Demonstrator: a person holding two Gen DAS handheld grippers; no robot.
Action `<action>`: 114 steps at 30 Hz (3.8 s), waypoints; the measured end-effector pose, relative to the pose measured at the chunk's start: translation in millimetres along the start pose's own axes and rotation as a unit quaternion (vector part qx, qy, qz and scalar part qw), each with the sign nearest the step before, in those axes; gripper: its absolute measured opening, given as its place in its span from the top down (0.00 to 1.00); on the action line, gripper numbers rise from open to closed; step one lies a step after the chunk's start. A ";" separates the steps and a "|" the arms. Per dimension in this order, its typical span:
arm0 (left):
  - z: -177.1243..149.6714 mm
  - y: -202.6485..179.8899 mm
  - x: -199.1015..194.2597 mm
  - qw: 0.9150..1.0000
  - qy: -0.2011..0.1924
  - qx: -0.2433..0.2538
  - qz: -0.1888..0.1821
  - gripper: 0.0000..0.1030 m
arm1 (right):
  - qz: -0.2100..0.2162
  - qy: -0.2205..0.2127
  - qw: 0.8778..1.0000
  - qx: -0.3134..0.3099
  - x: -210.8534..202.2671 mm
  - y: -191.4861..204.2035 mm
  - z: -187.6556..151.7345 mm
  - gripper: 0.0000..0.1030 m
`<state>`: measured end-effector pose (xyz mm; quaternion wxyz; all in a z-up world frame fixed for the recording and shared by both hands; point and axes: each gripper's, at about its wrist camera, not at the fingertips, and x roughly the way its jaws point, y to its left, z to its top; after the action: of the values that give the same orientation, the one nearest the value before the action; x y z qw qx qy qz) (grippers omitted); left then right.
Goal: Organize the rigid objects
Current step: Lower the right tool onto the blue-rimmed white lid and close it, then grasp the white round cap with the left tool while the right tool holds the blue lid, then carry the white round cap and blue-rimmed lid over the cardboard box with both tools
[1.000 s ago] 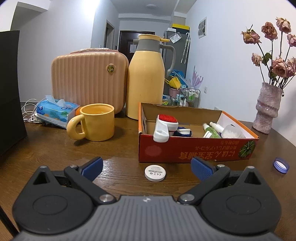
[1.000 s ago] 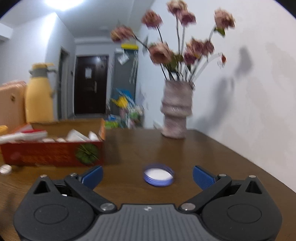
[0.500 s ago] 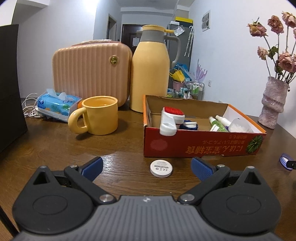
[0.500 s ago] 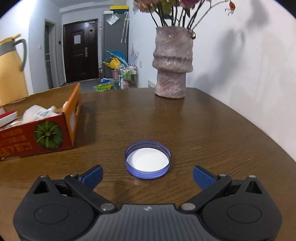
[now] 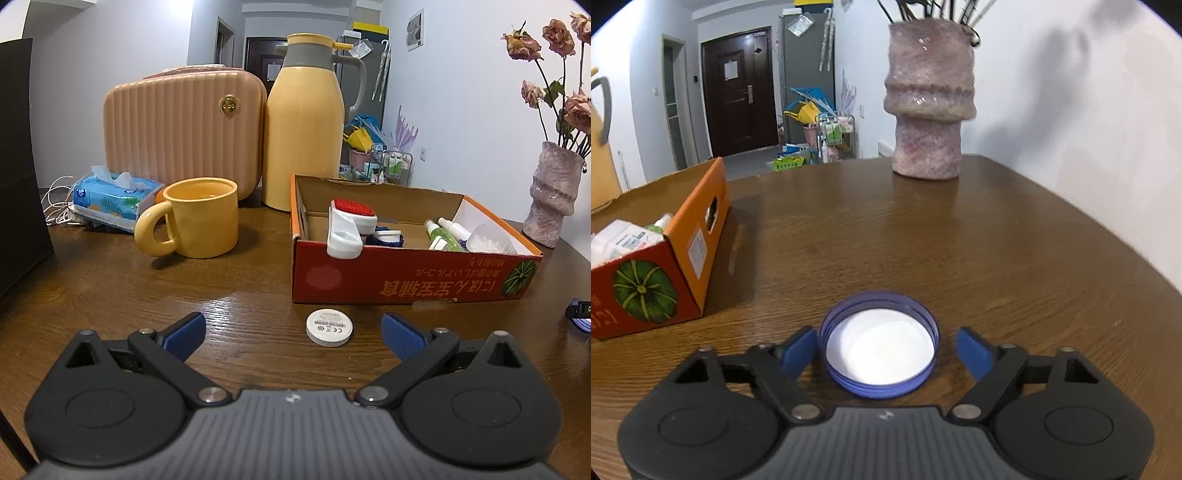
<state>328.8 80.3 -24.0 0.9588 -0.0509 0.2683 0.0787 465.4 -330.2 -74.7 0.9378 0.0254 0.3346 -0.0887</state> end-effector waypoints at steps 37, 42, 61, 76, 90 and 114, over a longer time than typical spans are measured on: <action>2.6 -11.4 51.8 0.998 0.057 0.008 0.017 0.00 | 0.051 -0.140 0.989 -0.010 -98.3 49.4 -31.7 0.37; 3.2 -19.0 59.3 0.998 0.056 0.024 0.021 0.04 | 0.052 -0.142 0.988 -0.012 -99.3 50.8 -32.1 0.36; 1.4 -30.5 78.6 0.996 0.080 0.044 0.003 0.61 | 0.059 -0.149 0.987 -0.019 -100.6 52.1 -33.4 0.36; 10.2 -20.8 49.4 0.999 0.032 0.020 0.020 0.61 | 0.090 -0.174 0.980 -0.021 -116.5 64.1 -38.1 0.36; 8.2 -45.0 5.1 0.999 -0.012 0.035 -0.022 0.61 | 0.136 -0.209 0.968 -0.031 -137.2 94.8 -44.1 0.36; 44.3 -85.5 42.4 0.999 -0.040 0.015 -0.034 0.61 | 0.148 -0.240 0.959 -0.038 -104.3 143.1 -20.9 0.36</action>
<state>402.2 7.7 -3.8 0.9715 -0.0422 0.2292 0.0440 399.3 -171.6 -26.6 0.9935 0.0171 0.0956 0.0600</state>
